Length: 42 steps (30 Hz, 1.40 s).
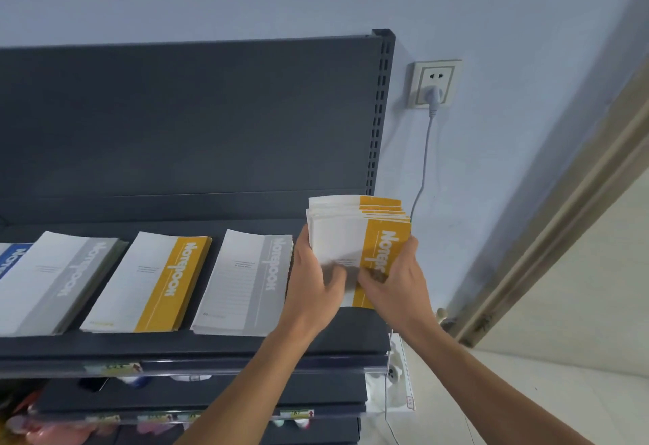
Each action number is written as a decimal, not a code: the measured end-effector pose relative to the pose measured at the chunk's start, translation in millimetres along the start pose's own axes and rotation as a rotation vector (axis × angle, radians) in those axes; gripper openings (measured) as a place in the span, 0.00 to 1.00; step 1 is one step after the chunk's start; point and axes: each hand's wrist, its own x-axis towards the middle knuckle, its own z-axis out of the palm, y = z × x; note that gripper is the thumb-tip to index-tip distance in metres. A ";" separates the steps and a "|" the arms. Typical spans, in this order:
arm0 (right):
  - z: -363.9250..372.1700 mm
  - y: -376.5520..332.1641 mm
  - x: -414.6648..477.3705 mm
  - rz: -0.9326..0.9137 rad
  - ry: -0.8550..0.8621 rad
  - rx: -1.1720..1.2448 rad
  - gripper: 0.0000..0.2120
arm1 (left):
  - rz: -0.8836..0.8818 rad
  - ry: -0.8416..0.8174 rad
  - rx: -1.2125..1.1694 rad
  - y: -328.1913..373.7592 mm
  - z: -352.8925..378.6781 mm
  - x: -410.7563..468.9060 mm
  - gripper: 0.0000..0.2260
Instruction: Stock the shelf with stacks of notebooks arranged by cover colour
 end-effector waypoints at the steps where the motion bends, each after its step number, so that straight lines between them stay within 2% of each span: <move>1: 1.3 1.9 -2.0 0.002 -0.008 -0.001 0.26 | -0.013 -0.014 0.000 -2.9 1.5 -2.3 0.34; 4: 6.1 8.4 -9.5 0.014 -0.023 -0.029 0.27 | -0.052 -0.026 0.029 -13.0 7.2 -11.7 0.32; 9: 11.1 15.8 -15.5 0.037 -0.014 -0.085 0.19 | -0.078 0.037 0.106 -18.4 10.0 -12.6 0.23; 13: 7.3 7.4 -1.1 0.033 0.006 -0.231 0.21 | -0.103 0.069 0.381 -11.5 5.7 -5.1 0.17; 17: 1.7 0.0 23.3 0.238 -0.083 -0.334 0.14 | -0.227 0.001 0.668 -4.8 3.8 8.2 0.21; 22: 5.0 8.8 39.0 0.373 -0.203 -0.379 0.12 | -0.352 -0.067 0.736 -13.4 5.1 19.9 0.21; 26: 15.1 20.7 45.6 0.431 -0.250 -0.391 0.11 | -0.384 -0.080 0.767 -19.4 5.2 22.8 0.21; 34: 25.0 29.3 50.2 0.468 -0.310 -0.395 0.15 | -0.307 -0.073 0.881 -23.7 5.8 19.4 0.23; 39: 23.8 30.8 53.4 0.491 -0.342 -0.355 0.18 | -0.196 -0.111 1.022 -20.8 5.2 21.0 0.24; 42: 25.8 20.5 46.3 0.431 -0.307 -0.544 0.22 | -0.119 -0.089 1.071 -11.5 -3.9 21.3 0.24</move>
